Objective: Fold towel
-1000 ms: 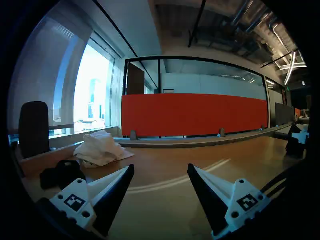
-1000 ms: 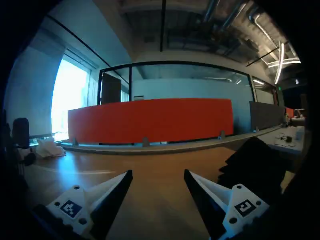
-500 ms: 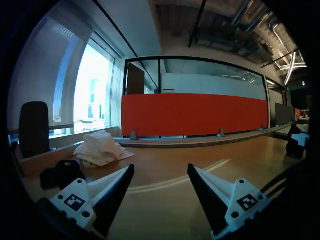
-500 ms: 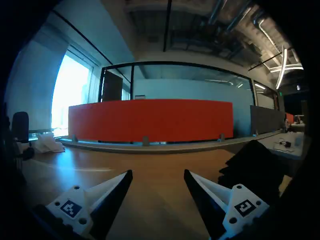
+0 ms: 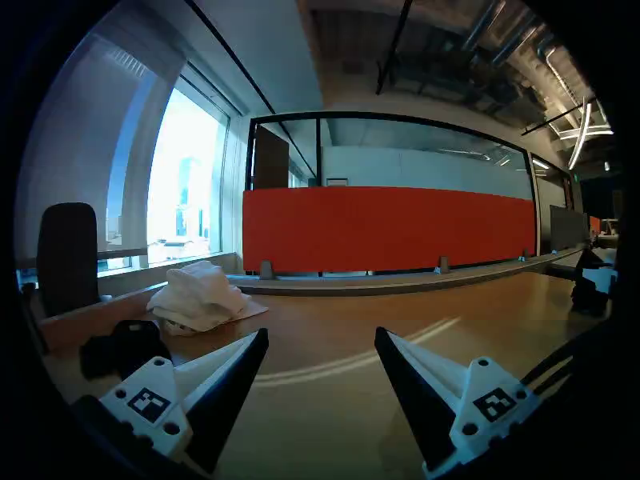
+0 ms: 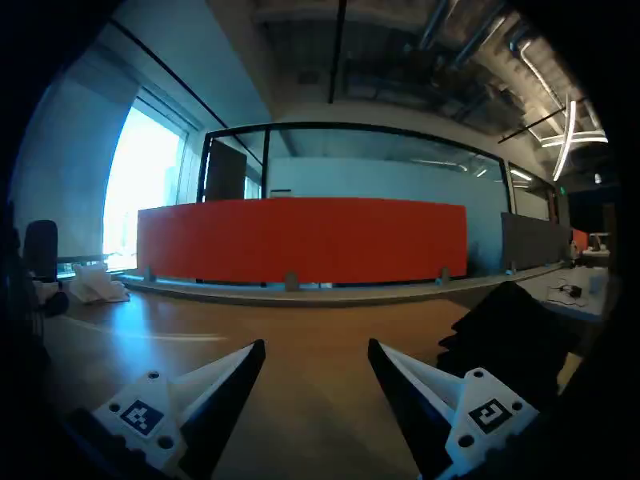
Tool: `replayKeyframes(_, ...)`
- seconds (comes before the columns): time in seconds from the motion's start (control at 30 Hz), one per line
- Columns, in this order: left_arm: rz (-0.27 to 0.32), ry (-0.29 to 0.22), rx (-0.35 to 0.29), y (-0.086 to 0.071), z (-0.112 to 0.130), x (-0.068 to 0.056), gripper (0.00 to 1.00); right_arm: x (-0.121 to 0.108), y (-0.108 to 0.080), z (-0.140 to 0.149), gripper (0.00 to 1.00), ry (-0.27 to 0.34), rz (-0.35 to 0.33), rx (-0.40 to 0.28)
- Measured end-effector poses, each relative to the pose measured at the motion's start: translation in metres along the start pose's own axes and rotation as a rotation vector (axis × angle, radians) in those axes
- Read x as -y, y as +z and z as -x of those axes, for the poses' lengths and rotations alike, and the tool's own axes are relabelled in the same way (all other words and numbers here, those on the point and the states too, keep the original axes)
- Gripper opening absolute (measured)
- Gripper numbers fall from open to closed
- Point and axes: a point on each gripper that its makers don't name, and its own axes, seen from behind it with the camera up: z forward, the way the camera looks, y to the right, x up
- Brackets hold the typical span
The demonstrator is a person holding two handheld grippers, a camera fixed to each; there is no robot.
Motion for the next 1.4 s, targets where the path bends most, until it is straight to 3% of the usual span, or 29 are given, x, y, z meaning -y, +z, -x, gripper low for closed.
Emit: replayKeyframes(1.4, 0.000, 0.002, 0.003, -0.0030, -0.0090, 0.0015, 0.99, 0.0000, -0.0002, -0.0006, 1.00, -0.001, 0.000, 0.000)
